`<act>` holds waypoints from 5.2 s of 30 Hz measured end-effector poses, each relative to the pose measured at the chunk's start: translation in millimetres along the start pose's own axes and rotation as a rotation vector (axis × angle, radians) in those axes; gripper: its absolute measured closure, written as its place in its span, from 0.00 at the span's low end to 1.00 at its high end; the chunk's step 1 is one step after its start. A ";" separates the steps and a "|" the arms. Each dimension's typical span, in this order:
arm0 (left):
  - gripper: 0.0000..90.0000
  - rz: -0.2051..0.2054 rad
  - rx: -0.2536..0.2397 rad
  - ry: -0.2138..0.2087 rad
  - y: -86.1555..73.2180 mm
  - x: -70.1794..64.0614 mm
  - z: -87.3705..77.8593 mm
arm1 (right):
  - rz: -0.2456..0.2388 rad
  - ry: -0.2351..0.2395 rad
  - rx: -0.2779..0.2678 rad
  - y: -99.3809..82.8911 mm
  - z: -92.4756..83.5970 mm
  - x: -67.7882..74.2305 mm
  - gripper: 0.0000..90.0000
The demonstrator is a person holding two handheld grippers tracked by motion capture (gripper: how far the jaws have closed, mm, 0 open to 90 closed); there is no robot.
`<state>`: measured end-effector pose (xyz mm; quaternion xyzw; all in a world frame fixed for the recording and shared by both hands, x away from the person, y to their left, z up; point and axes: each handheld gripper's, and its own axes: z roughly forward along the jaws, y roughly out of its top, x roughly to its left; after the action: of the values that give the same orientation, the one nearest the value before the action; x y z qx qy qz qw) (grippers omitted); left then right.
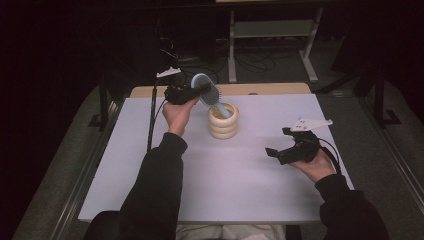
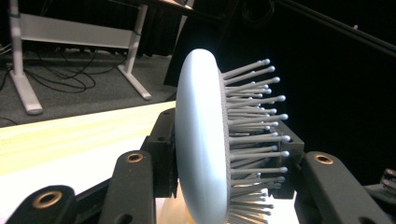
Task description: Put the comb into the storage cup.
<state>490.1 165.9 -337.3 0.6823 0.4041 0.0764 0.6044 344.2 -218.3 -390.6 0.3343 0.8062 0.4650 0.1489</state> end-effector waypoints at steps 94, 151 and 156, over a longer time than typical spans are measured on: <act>0.00 0.255 -0.001 0.039 -58.0 14.9 -134.6 | 0.079 -0.067 -0.048 -27.9 -32.3 -15.9 0.00; 0.00 0.235 -0.072 0.182 -114.5 43.6 -224.3 | 0.075 -0.066 -0.027 -33.2 -32.3 -13.3 0.00; 0.00 0.231 -0.079 0.190 -116.8 41.6 -230.7 | 0.077 -0.067 -0.034 -33.3 -34.2 -13.2 0.00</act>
<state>327.3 362.0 -397.3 0.6897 0.3753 0.2254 0.5768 321.6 -260.9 -402.0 0.3780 0.7791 0.4726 0.1635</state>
